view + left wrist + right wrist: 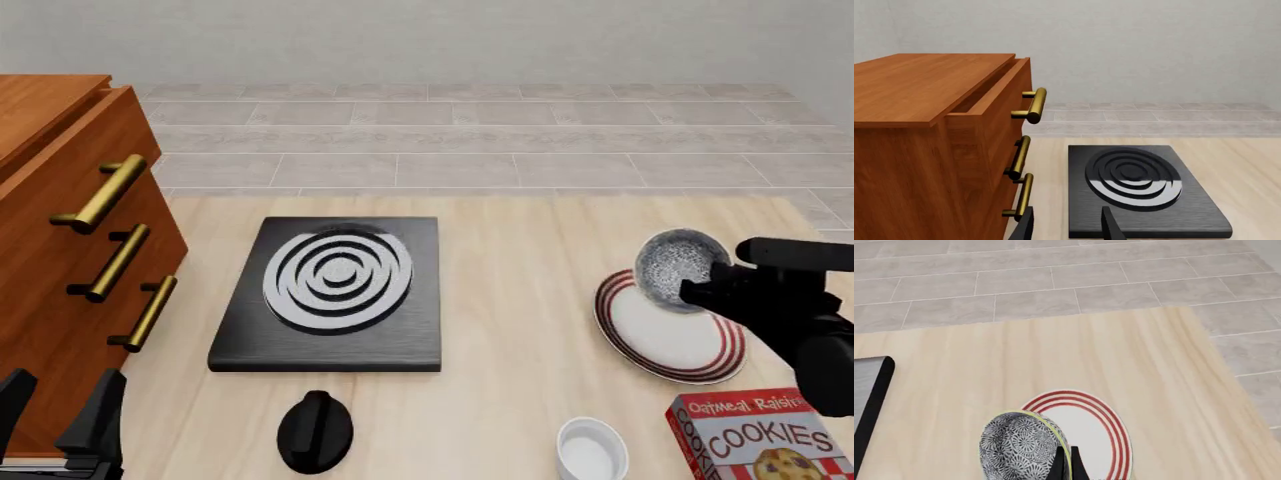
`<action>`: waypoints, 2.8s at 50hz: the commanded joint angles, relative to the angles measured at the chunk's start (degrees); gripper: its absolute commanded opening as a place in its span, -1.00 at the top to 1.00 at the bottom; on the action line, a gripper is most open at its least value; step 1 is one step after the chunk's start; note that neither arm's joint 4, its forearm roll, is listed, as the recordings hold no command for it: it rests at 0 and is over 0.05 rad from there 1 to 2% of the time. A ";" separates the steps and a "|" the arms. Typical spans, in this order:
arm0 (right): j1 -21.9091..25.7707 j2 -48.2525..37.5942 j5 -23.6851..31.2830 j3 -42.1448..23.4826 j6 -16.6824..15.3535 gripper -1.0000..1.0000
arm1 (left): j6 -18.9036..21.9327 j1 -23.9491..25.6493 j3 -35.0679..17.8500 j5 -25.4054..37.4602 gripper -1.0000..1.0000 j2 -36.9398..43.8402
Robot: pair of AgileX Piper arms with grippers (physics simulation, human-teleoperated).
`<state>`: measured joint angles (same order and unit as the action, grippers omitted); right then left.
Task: Pick the akita bowl on the stove and place it on the plate.
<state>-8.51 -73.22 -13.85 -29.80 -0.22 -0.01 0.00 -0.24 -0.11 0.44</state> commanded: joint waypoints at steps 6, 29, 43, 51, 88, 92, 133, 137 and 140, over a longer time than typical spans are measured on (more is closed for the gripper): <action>-3.23 -2.96 1.80 -2.81 -3.58 1.00 | 0.00 0.00 0.00 0.00 -1.00 0.02; -2.18 -11.64 1.91 -6.93 -4.35 1.00 | -0.01 0.00 0.00 0.00 -1.00 0.00; -0.92 -18.46 -1.87 -5.87 -4.80 1.00 | 0.01 0.01 0.00 0.00 -1.00 0.00; -1.89 -21.21 -3.37 -6.30 -4.51 1.00 | -0.01 0.00 0.00 0.00 -1.00 0.01; -1.24 -25.11 -6.56 -5.29 -3.51 1.00 | -0.01 -0.01 0.00 0.00 -1.00 0.01; -1.82 -24.75 -6.28 -5.49 -3.94 1.00 | 0.00 0.01 0.00 0.00 -1.00 0.00; 2.54 9.10 3.86 0.77 -8.66 -1.00 | 0.00 0.00 0.00 0.00 -1.00 0.00; 3.85 13.61 6.64 0.93 -8.93 -1.00 | 0.00 0.00 0.00 0.00 -1.00 0.02; 5.07 19.27 8.48 1.15 -10.19 -1.00 | 0.01 0.00 0.00 0.00 -1.00 0.00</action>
<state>-6.39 -66.89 -9.85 -30.38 -8.39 -0.01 0.00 -0.24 -0.11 0.44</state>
